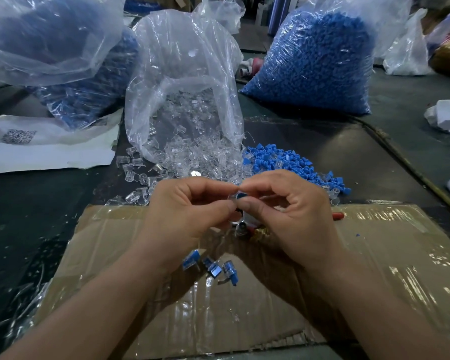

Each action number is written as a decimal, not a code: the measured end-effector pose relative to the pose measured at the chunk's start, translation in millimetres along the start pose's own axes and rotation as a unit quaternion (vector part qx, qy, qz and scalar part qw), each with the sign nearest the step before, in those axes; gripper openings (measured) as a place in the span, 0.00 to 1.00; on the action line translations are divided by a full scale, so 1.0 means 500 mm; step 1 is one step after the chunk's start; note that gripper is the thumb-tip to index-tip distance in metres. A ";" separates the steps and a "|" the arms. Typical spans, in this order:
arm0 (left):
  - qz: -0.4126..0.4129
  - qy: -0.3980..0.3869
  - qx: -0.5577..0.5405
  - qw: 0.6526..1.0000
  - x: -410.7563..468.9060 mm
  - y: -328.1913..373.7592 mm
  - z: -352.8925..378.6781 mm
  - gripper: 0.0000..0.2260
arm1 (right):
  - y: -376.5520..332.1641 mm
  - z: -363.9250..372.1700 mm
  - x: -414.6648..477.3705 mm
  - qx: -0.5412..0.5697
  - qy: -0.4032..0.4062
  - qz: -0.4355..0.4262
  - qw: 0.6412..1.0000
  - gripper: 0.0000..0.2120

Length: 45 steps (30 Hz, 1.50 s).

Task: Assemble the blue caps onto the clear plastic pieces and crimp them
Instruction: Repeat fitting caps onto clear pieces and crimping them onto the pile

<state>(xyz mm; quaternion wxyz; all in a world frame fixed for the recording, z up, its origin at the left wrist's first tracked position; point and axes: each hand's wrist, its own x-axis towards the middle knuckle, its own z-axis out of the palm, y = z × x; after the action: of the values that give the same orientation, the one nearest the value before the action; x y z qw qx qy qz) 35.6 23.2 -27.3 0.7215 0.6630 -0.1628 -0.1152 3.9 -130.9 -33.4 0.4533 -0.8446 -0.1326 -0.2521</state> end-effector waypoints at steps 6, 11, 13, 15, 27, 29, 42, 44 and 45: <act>-0.041 -0.030 -0.074 0.996 0.004 -0.003 -0.006 0.10 | -0.005 0.005 -0.003 0.083 -0.013 0.006 0.996 0.10; -0.063 -0.029 -0.090 0.993 0.004 0.000 -0.005 0.10 | -0.003 0.001 -0.002 0.072 -0.041 -0.006 0.997 0.15; -0.072 -0.024 -0.094 0.993 0.004 0.001 -0.005 0.08 | 0.001 -0.002 -0.001 0.051 -0.062 -0.027 0.996 0.17; -0.079 -0.031 -0.098 0.992 0.005 0.003 -0.005 0.07 | 0.005 -0.003 -0.001 0.041 -0.059 -0.038 0.997 0.16; -0.088 -0.049 -0.119 0.988 0.010 0.000 -0.012 0.09 | 0.007 0.000 -0.005 0.037 -0.011 -0.034 0.999 0.13; -0.086 -0.049 -0.116 0.988 0.010 0.000 -0.012 0.08 | 0.006 0.001 -0.006 0.038 -0.007 -0.029 0.999 0.13; -0.087 -0.037 -0.105 0.990 0.008 0.000 -0.011 0.08 | 0.004 0.002 -0.007 0.011 0.008 -0.054 0.998 0.12; -0.088 -0.035 -0.104 0.990 0.008 -0.001 -0.011 0.07 | 0.004 0.001 -0.007 0.007 0.001 -0.053 0.999 0.12; -0.088 -0.034 -0.104 0.990 0.009 -0.002 -0.011 0.07 | 0.004 0.001 -0.006 0.006 -0.003 -0.052 0.999 0.12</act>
<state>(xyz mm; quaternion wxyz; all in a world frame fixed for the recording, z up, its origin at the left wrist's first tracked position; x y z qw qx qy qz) 41.7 26.4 -28.1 0.7679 0.5914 -0.1156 -0.2172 2.2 -131.7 -36.8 0.4441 -0.8348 -0.1788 -0.2718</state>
